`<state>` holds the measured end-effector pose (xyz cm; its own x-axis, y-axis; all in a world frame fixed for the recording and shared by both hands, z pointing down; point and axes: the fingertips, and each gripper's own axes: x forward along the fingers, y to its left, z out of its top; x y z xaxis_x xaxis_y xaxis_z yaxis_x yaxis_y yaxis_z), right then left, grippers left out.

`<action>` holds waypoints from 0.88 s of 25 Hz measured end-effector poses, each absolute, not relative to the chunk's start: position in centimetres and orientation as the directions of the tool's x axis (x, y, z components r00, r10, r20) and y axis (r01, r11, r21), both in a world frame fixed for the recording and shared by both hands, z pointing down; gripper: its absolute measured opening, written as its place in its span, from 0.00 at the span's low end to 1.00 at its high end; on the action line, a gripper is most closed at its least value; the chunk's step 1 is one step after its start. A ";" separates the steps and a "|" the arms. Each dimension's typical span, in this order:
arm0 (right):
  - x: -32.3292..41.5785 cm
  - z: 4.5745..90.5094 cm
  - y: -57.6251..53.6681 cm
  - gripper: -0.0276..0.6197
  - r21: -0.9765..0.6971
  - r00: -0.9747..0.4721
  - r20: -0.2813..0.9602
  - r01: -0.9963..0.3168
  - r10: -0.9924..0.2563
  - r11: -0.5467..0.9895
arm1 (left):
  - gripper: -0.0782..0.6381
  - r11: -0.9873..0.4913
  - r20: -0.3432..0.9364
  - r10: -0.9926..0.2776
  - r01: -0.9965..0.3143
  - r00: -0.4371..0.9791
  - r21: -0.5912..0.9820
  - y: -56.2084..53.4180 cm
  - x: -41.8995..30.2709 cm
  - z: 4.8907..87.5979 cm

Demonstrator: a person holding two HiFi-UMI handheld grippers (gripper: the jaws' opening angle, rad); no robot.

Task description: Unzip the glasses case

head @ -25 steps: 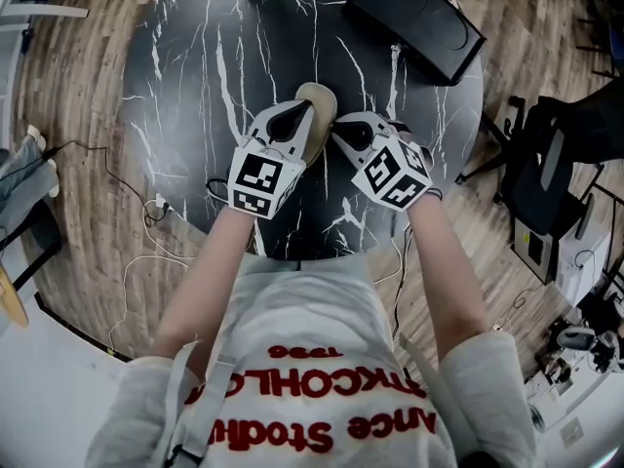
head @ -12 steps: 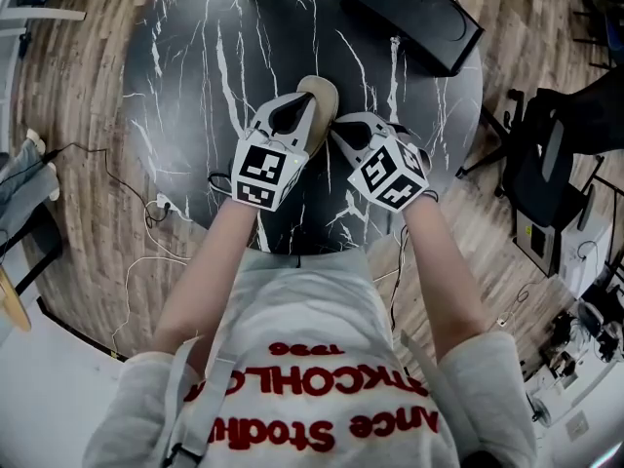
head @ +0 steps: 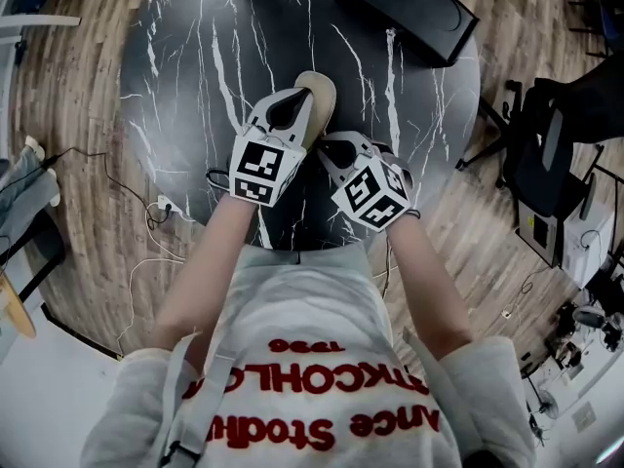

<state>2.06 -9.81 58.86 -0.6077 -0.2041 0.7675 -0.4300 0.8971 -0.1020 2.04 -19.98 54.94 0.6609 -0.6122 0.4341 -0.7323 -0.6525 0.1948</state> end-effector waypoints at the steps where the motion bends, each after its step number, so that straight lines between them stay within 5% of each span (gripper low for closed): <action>1: 1.7 58.9 -9.3 0.08 -0.116 -0.614 0.763 -0.433 -0.199 0.894 | 0.11 -0.654 0.435 -0.611 -0.731 0.661 0.194 -19.9 2.0 55.0; 9: -5.2 60.1 -4.9 0.07 -0.165 -0.641 0.740 -0.469 -0.206 0.867 | 0.11 -0.659 0.423 -0.604 -0.722 0.675 0.211 -20.0 2.1 54.8; 14: -1.8 60.0 -4.9 0.07 -0.181 -0.616 0.750 -0.540 -0.239 0.822 | 0.11 -0.680 0.423 -0.557 -0.685 0.715 0.262 -20.0 1.9 54.9; 22: 5.9 49.3 -13.6 0.07 -0.132 -0.569 0.521 -0.790 -0.636 0.599 | 0.11 -0.658 0.350 -0.658 -0.735 0.667 0.163 -22.3 -2.2 47.6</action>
<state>5.95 -13.64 49.33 -0.5694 -0.6359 0.5210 -0.7897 0.5992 -0.1317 -2.22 -22.27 47.56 0.6665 -0.6580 0.3503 -0.7353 -0.6578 0.1633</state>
